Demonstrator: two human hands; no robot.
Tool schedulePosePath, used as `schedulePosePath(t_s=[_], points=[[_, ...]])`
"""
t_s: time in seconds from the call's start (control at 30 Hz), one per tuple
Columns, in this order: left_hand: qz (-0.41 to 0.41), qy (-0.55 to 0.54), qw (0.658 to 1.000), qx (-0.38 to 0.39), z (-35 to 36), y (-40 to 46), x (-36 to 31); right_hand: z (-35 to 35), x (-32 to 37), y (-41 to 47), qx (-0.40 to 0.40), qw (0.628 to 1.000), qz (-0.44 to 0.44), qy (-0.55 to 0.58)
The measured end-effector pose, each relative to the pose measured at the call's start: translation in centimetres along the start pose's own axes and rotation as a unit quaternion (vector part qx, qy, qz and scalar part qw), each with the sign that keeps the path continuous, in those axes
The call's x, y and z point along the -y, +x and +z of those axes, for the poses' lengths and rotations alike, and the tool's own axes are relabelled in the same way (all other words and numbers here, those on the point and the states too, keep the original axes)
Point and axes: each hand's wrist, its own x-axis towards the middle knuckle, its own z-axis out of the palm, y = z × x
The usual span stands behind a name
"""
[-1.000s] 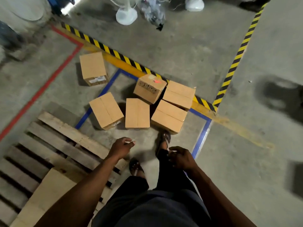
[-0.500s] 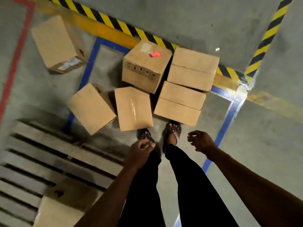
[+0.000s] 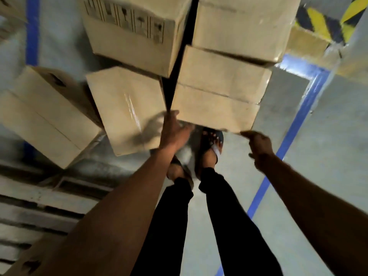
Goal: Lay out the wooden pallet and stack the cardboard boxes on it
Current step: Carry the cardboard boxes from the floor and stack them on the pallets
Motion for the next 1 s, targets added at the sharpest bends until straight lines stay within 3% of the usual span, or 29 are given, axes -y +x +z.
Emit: schedulePosePath(t_s=[0.13,0.23,0.37,0.47,0.63,0.73,0.83,1.0], points=[[0.016,0.027,0.999,0.016,-1.4,-0.3,-0.4,-1.8,0.7,-2.0,0.015,0.998,0.054,-0.004],[0.016,0.051,0.998,0.014,-1.4,2.3,-1.8,-1.3,1.4,-0.1,0.02,0.999,0.035,-0.009],[-0.042,-0.026,0.998,0.024,0.0,4.0,-1.3,0.8,1.6,2.4,0.018,1.0,-0.007,0.0],[-0.038,-0.077,0.996,0.006,0.2,3.1,-0.2,1.3,1.3,2.9,0.0,0.999,-0.025,0.02],[0.086,-0.115,0.99,-0.009,-0.7,-6.5,-4.3,-6.3,2.2,1.1,-0.056,0.998,-0.004,0.018],[0.142,-0.133,0.981,0.019,-0.3,-9.9,-6.2,-11.1,3.1,-0.4,-0.042,0.998,0.027,0.038],[0.102,-0.18,0.977,0.057,1.3,-9.7,-8.3,-13.0,3.3,-0.6,-0.006,0.999,0.044,0.029],[0.027,-0.154,0.986,0.062,4.3,-6.1,-5.9,-12.7,2.9,-1.6,0.02,0.999,0.038,-0.004]])
